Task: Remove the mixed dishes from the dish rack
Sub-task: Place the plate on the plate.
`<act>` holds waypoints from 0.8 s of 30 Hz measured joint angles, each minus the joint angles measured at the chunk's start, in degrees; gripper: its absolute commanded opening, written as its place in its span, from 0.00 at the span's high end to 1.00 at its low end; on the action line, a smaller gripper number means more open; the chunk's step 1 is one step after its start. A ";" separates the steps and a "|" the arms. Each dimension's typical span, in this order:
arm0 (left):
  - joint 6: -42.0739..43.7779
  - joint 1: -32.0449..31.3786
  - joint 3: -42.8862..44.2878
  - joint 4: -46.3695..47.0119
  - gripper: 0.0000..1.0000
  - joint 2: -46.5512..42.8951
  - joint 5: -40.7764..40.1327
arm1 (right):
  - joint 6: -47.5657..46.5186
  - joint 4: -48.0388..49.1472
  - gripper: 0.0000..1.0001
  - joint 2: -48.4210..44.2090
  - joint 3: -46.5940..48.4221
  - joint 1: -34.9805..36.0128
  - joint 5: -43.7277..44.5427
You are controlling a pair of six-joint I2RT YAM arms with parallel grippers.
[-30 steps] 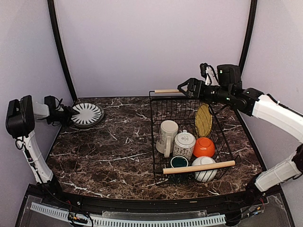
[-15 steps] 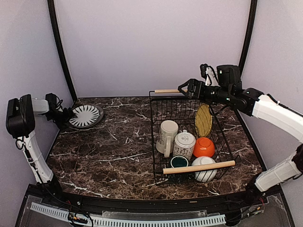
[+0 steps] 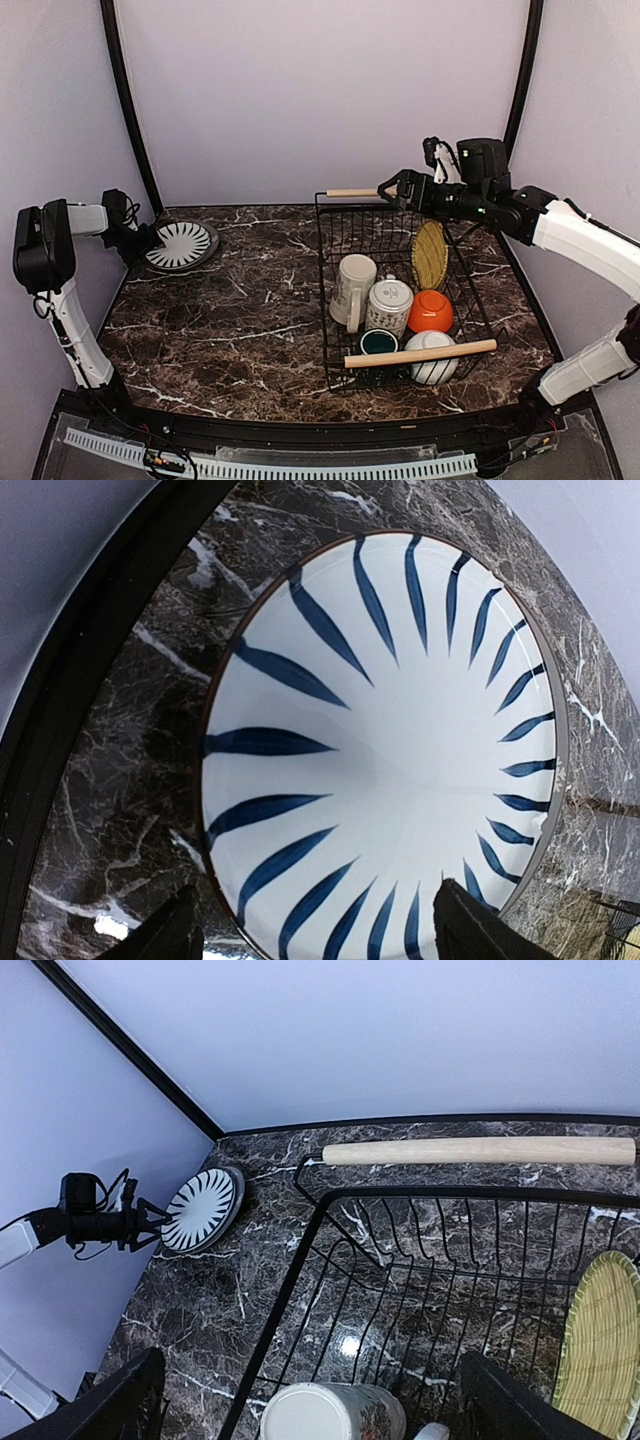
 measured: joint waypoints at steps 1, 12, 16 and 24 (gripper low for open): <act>0.24 -0.20 0.04 0.00 0.23 0.00 0.00 | -0.04 0.00 0.01 0.00 0.00 -0.02 0.04; 1.60 -0.55 1.90 -0.09 0.36 0.55 0.09 | -0.13 0.02 0.01 0.02 0.00 -0.15 0.22; 1.75 -1.11 2.25 0.00 0.32 1.36 1.14 | -0.11 0.04 0.01 0.04 0.00 -0.15 0.17; 2.51 -2.19 2.82 -0.22 0.14 2.03 1.29 | -0.17 -0.15 0.02 0.04 0.00 -0.15 0.44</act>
